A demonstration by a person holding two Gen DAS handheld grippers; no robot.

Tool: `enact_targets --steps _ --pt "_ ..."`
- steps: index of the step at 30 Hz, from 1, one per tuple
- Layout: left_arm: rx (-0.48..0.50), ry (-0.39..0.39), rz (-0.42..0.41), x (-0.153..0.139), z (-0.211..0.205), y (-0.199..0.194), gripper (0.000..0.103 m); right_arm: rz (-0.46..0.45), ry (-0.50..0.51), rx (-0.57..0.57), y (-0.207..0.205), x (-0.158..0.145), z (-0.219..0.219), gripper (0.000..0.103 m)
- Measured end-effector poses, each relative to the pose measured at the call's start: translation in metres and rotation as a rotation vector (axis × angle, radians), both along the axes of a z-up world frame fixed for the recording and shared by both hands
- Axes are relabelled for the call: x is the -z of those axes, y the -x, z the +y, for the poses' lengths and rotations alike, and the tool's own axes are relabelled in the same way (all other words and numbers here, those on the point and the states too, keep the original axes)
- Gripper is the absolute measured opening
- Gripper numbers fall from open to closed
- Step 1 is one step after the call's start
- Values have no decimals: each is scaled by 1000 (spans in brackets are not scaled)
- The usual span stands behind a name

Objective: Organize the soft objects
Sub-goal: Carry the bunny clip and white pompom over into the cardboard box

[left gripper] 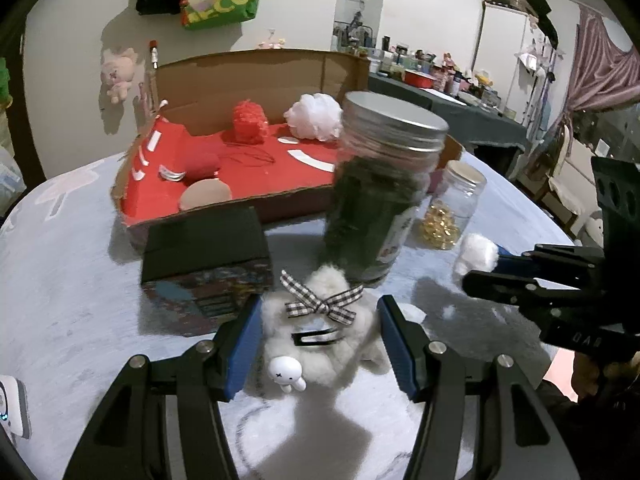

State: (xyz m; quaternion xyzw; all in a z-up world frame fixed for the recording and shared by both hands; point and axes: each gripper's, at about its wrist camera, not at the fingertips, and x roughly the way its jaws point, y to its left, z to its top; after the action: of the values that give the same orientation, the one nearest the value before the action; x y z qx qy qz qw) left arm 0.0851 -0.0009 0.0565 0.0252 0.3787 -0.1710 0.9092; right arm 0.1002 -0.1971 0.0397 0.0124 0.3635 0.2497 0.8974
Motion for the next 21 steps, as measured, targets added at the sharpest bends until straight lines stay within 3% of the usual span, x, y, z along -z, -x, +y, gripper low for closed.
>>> enact_targets --steps 12,21 --pt "-20 17 -75 -31 21 3 60 -60 -25 18 1 -27 -17 24" --pt "31 -12 -100 -62 27 -34 60 -135 2 1 -23 -65 -28 24"
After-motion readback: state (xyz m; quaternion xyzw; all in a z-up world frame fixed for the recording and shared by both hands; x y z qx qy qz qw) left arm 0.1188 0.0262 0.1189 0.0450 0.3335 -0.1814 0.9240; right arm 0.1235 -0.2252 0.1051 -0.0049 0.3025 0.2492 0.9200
